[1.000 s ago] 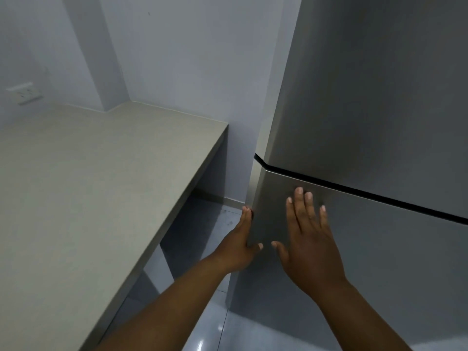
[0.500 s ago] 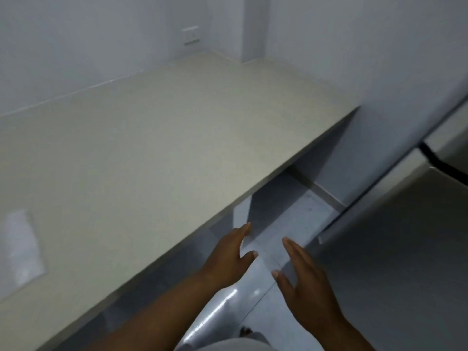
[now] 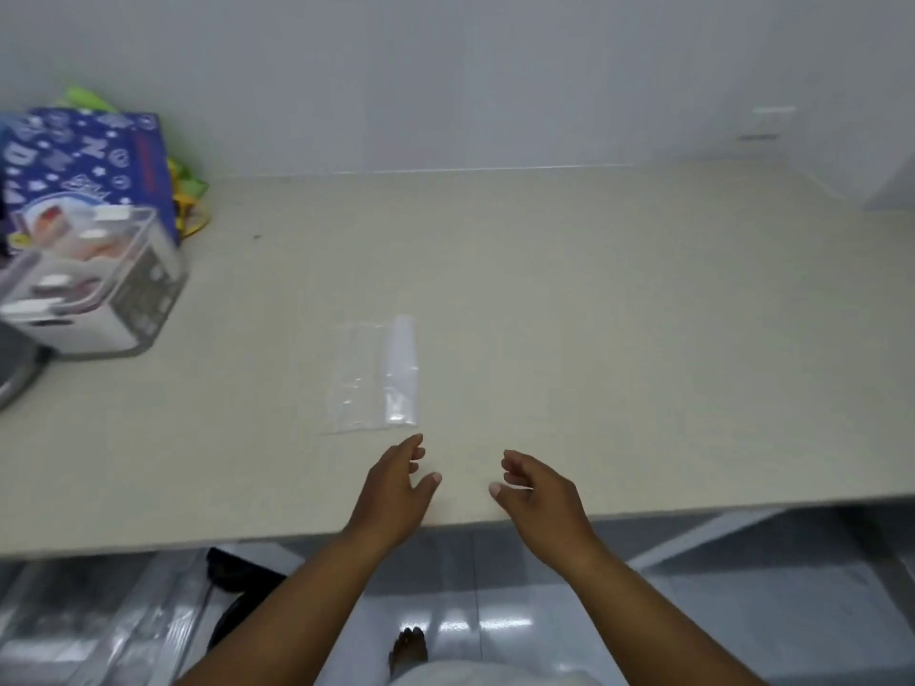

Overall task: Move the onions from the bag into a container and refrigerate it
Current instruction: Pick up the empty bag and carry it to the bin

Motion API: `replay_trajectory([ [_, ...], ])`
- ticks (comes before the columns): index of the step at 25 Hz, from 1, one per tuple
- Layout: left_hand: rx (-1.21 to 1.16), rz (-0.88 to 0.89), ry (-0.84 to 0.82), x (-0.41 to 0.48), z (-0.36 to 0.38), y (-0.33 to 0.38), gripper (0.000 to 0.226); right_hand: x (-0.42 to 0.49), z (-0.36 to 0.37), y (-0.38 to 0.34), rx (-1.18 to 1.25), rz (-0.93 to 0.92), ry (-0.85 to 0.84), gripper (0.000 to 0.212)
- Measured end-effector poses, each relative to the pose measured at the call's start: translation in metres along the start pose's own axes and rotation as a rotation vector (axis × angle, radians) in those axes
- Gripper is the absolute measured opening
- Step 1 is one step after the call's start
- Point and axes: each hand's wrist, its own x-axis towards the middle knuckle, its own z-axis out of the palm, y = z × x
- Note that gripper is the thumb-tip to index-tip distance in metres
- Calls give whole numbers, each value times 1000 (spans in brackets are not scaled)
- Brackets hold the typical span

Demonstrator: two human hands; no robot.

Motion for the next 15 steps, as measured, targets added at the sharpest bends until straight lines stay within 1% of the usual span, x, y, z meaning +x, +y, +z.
replay_trajectory([
  [3, 6, -111, 79, 34, -43, -33, 56, 54, 40, -34, -28, 68, -44, 50],
  [6, 32, -208, 109, 67, -74, -61, 56, 99, 72, -58, -55, 134, -64, 54],
  [8, 61, -300, 122, 88, -88, -76, 59, 125, 90, -71, -37, 202, -76, 53],
  [9, 59, -346, 119, 98, -93, -82, 61, 135, 98, -76, -33, 229, -81, 47],
  [11, 25, -424, 94, 114, -98, -88, 64, 151, 110, -83, -99, 236, -63, 23],
  [12, 1, -452, 84, 120, -99, -89, 65, 158, 115, -86, -154, 227, -49, 23],
  [14, -57, -501, 91, 130, -101, -92, 64, 169, 124, -87, -272, 213, -27, 41],
  [15, -75, -525, 95, 131, -102, -91, 62, 173, 126, -87, -320, 208, -16, 43],
])
